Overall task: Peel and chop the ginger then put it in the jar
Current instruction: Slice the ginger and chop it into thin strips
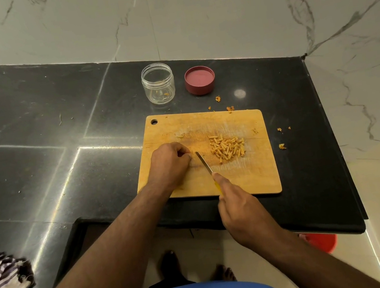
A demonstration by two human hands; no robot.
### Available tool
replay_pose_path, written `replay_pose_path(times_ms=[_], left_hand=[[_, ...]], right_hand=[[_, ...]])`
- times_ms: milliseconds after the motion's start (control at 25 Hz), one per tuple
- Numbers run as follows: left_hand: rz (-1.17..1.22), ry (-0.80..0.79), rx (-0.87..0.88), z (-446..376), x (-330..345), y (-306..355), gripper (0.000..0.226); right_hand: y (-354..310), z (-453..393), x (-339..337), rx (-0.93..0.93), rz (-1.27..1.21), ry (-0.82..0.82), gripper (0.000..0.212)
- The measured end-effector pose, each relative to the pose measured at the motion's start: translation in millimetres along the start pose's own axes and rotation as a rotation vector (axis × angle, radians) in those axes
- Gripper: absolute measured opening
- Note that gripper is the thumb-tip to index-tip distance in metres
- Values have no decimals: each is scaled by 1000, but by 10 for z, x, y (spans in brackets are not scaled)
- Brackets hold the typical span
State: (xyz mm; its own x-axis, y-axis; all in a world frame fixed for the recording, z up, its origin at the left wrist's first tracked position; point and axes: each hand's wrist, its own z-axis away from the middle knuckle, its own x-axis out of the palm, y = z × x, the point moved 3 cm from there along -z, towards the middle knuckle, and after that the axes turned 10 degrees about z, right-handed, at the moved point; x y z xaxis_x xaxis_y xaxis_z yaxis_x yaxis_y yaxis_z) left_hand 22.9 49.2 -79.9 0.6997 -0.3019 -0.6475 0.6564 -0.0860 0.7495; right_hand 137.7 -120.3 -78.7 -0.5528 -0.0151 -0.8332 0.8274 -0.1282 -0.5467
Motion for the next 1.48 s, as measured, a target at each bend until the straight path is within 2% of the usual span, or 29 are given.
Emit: replay_pose_path(times_ms=[280,480,760,1200,1480], left_hand=[[29,1,-40,-9,-28,29,2],[27,-9,-60,-43,-35,42,5],[35,-48,-61,-49,-49,28,3],[47,-62,-77,-103,-73,48,7],[50,-69,-118,-121,-84,67,11]], right_hand=[[-54,-205,36,-4,32,-61,55],[-22,-185,30,-23,132,-93,56],[35,-1,-31,-31,9,4,55],[-64,-272,11,21,27,-101,55],[18,62,-11,45,11,-94,55]])
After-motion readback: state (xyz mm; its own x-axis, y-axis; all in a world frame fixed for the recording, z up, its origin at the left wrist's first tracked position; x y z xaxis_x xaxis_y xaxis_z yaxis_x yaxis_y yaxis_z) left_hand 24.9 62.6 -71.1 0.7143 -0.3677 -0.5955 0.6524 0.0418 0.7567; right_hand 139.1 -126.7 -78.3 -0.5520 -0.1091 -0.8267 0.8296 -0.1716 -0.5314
